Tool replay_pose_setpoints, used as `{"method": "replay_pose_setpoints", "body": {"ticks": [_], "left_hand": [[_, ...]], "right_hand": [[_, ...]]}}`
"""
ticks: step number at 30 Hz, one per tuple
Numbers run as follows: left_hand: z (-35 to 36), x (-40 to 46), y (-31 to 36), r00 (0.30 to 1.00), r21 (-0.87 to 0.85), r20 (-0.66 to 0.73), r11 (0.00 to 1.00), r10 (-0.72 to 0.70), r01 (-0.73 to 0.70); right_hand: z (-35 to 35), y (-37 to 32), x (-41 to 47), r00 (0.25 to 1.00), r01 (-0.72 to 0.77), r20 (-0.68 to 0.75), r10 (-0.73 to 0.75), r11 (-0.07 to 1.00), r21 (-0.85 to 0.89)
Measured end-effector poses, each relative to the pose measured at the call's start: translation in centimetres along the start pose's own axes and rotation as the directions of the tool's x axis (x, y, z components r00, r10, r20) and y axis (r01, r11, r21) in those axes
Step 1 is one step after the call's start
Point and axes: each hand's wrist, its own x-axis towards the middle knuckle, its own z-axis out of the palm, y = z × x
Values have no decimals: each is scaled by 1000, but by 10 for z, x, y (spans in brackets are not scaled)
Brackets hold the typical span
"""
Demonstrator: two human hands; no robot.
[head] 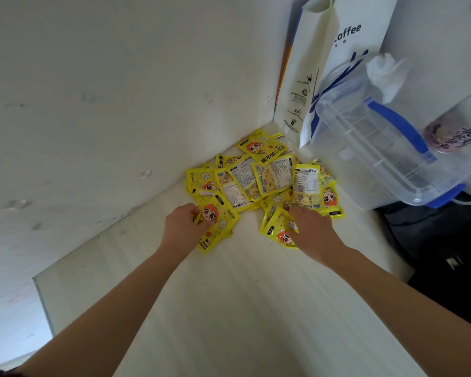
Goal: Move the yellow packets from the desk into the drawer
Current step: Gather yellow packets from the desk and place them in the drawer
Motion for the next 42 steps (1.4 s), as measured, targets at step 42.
{"method": "replay_pose_setpoints", "body": {"ticks": [42], "left_hand": [[-4, 59, 27, 905, -736, 82, 586, -418, 338]], "right_hand": [[-30, 42, 68, 888, -342, 133, 440, 437, 832]]}}
